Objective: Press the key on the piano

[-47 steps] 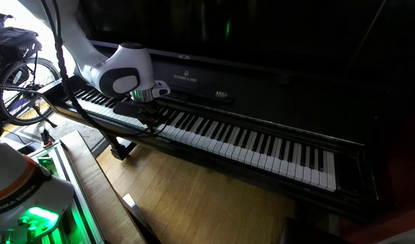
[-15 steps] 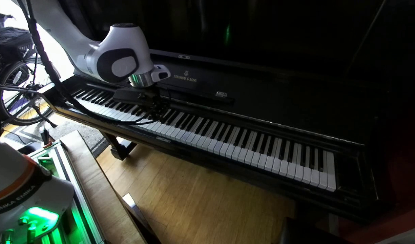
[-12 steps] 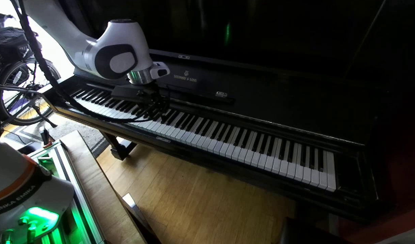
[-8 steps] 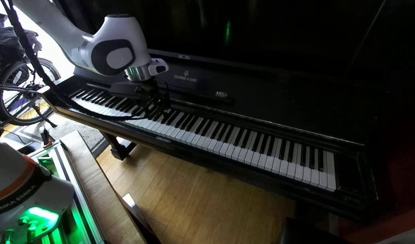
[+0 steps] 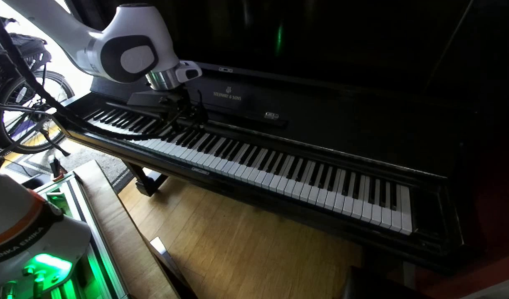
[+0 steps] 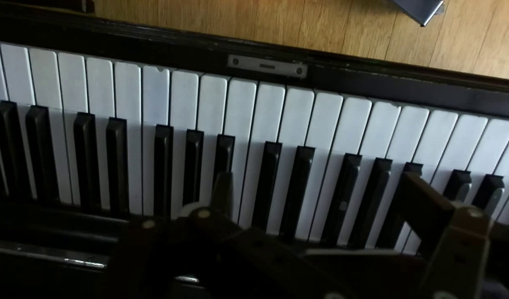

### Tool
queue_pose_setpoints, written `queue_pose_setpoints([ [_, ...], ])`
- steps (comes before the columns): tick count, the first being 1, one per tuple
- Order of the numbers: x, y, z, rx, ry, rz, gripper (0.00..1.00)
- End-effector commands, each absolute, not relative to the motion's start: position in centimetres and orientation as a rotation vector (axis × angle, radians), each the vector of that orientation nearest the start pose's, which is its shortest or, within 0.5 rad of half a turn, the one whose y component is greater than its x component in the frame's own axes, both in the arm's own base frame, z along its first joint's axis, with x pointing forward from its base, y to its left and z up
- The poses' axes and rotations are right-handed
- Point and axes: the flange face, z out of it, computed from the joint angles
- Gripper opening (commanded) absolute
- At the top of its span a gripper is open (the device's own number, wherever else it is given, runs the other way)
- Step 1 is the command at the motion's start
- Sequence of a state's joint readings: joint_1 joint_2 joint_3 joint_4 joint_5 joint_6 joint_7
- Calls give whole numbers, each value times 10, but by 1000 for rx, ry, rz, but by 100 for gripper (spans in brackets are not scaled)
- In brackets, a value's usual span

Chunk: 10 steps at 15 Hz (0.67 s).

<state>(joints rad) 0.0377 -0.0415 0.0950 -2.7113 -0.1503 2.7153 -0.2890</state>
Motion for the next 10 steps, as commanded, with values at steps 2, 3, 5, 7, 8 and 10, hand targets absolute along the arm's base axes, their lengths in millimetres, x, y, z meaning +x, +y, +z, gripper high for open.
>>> queue_pose_setpoints([
  [2, 393, 71, 266, -3124, -876, -77, 100],
  [3, 392, 74, 270, -3132, -874, -87, 100],
  [5, 390, 77, 278, -3143, -875, -104, 100],
  [7, 389, 80, 284, -3151, -874, -123, 100],
  [8, 388, 81, 286, -3149, -884, -135, 100],
  [10, 389, 82, 288, -3153, -895, -144, 100],
])
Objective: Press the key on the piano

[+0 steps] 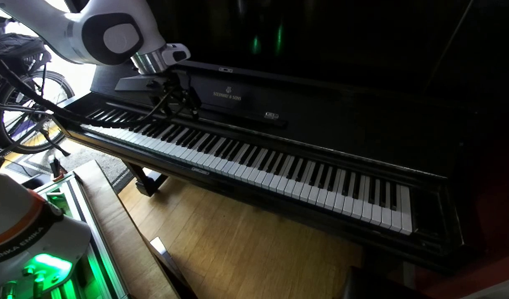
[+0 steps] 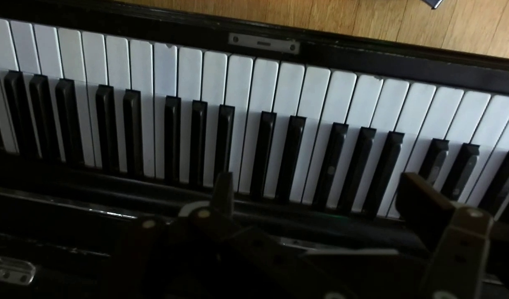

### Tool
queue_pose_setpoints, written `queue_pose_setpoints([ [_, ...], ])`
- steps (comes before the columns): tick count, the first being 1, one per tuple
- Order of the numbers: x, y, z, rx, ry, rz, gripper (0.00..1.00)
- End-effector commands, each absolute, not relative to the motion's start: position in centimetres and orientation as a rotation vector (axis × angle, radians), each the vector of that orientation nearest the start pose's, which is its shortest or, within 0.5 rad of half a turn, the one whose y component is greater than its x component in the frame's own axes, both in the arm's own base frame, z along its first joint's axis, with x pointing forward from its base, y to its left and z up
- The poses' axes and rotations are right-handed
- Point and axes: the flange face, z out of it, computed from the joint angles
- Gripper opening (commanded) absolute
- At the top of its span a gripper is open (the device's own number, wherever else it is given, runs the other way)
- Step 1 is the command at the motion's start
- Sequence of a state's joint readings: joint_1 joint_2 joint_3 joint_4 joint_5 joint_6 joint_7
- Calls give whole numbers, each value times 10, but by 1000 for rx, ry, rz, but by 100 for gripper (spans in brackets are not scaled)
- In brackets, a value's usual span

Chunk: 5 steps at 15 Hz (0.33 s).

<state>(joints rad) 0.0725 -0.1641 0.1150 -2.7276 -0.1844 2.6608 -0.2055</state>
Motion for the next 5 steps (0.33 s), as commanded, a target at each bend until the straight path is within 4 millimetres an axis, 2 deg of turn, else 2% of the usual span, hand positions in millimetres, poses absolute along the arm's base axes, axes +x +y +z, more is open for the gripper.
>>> queue_pose_setpoints([
  [1, 398, 80, 285, -3129, -891, -158, 100],
  [5, 398, 81, 288, -3131, -897, -167, 100],
])
